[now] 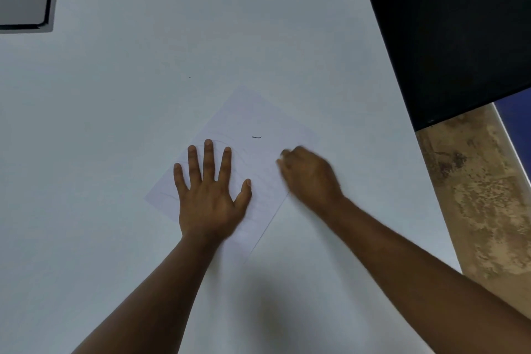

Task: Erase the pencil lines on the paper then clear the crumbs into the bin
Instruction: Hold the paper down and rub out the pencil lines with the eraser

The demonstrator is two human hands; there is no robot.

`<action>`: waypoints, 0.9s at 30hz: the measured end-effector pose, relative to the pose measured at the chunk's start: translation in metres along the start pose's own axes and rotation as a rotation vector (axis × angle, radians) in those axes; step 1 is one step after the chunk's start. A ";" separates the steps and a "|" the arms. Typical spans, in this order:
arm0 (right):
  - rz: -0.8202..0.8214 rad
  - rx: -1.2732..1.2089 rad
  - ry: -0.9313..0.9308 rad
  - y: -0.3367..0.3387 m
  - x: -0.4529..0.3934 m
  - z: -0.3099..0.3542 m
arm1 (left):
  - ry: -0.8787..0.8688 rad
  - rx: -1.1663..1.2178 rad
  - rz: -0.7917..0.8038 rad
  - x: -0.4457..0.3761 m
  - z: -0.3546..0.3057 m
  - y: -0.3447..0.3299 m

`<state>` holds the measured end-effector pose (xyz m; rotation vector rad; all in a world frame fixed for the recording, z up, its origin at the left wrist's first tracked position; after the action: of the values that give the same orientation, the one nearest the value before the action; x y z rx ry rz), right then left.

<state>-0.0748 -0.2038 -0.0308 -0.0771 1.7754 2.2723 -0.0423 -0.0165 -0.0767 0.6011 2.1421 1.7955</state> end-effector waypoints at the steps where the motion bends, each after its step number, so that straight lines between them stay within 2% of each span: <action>1: -0.028 0.013 -0.069 0.007 -0.010 -0.017 | 0.001 0.001 0.003 0.000 0.000 0.000; 4: -0.080 -0.067 -0.195 0.022 -0.024 -0.042 | 0.007 -0.001 0.015 -0.001 0.000 -0.001; 8: 0.035 -0.113 -0.035 0.001 0.005 0.015 | 0.000 -0.001 0.000 0.000 0.000 0.000; 10: 0.060 -0.109 0.008 0.000 0.009 0.020 | 0.002 -0.001 0.004 0.000 0.000 0.000; 14: -0.050 -0.095 -0.170 0.024 -0.025 -0.039 | 0.007 0.002 0.009 0.000 0.000 0.001; 16: -0.029 -0.111 -0.303 0.035 -0.037 -0.070 | 0.007 0.006 0.007 0.000 0.000 0.002; 18: -0.007 -0.188 -0.349 0.039 -0.036 -0.077 | 0.007 0.013 0.009 0.000 -0.001 0.002; 23: 0.078 -0.393 -0.332 0.025 -0.006 -0.029 | 0.009 0.018 0.010 0.000 0.000 0.002; 27: 0.086 -0.420 -0.279 0.012 0.016 0.001 | 0.002 0.016 0.007 -0.001 -0.001 0.001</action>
<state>-0.0931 -0.2033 -0.0225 0.2317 1.1697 2.5345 -0.0421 -0.0174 -0.0752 0.6108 2.1601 1.7851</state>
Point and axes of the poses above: each hand's wrist, its own x-axis away from the middle knuckle, its own y-axis out of the back of the hand, z = x × y, the point moved 8 cm from there along -x, towards the middle knuckle, and after that the axes turned 6 degrees about -y, right-handed, at the moved point
